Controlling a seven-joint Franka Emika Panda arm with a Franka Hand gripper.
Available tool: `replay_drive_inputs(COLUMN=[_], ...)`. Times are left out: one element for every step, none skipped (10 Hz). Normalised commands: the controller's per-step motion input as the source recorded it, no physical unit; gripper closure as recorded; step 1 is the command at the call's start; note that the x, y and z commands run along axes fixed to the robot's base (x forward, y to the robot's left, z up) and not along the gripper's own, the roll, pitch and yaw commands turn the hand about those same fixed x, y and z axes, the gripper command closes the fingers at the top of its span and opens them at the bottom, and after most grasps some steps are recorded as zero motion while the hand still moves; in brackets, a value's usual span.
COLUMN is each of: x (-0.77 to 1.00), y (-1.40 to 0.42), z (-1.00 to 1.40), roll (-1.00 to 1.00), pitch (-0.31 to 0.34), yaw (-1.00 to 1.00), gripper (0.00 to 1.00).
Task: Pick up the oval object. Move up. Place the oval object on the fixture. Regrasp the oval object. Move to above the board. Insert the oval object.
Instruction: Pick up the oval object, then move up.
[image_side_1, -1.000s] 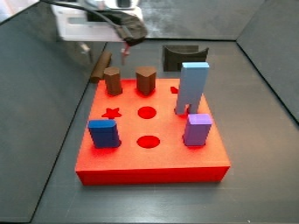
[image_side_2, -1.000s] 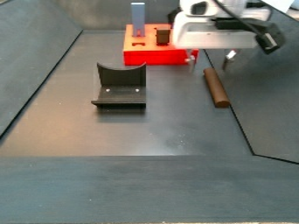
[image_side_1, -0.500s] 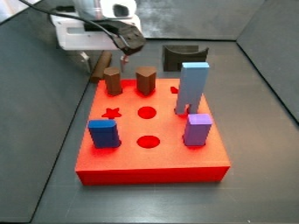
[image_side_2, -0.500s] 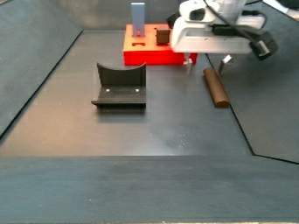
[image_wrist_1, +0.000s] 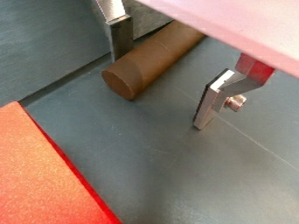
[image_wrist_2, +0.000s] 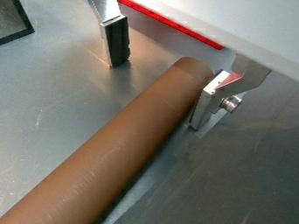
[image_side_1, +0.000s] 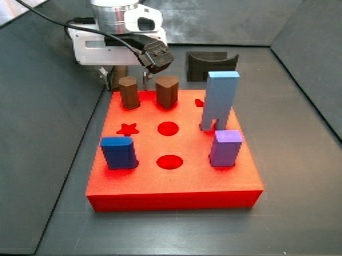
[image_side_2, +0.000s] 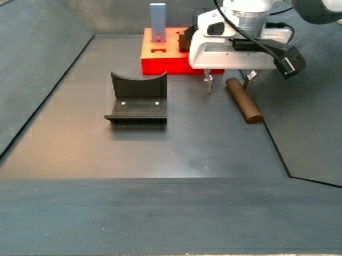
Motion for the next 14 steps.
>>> replay_drive_inputs(x=[0.0, 0.0, 0.0, 0.0, 0.0, 0.0, 0.0, 0.0, 0.0, 0.0, 0.0, 0.0, 0.0, 0.01], y=[0.0, 0.0, 0.0, 0.0, 0.0, 0.0, 0.0, 0.0, 0.0, 0.0, 0.0, 0.0, 0.0, -0.01], z=[0.0, 0.0, 0.0, 0.0, 0.0, 0.0, 0.0, 0.0, 0.0, 0.0, 0.0, 0.0, 0.83, 0.83], roll=[0.0, 0.0, 0.0, 0.0, 0.0, 0.0, 0.0, 0.0, 0.0, 0.0, 0.0, 0.0, 0.0, 0.0], pitch=[0.0, 0.0, 0.0, 0.0, 0.0, 0.0, 0.0, 0.0, 0.0, 0.0, 0.0, 0.0, 0.0, -0.002], yaw=[0.0, 0.0, 0.0, 0.0, 0.0, 0.0, 0.0, 0.0, 0.0, 0.0, 0.0, 0.0, 0.0, 0.0], gripper=[0.0, 1.0, 1.0, 1.0, 1.0, 1.0, 1.0, 1.0, 1.0, 1.0, 1.0, 1.0, 1.0, 1.0])
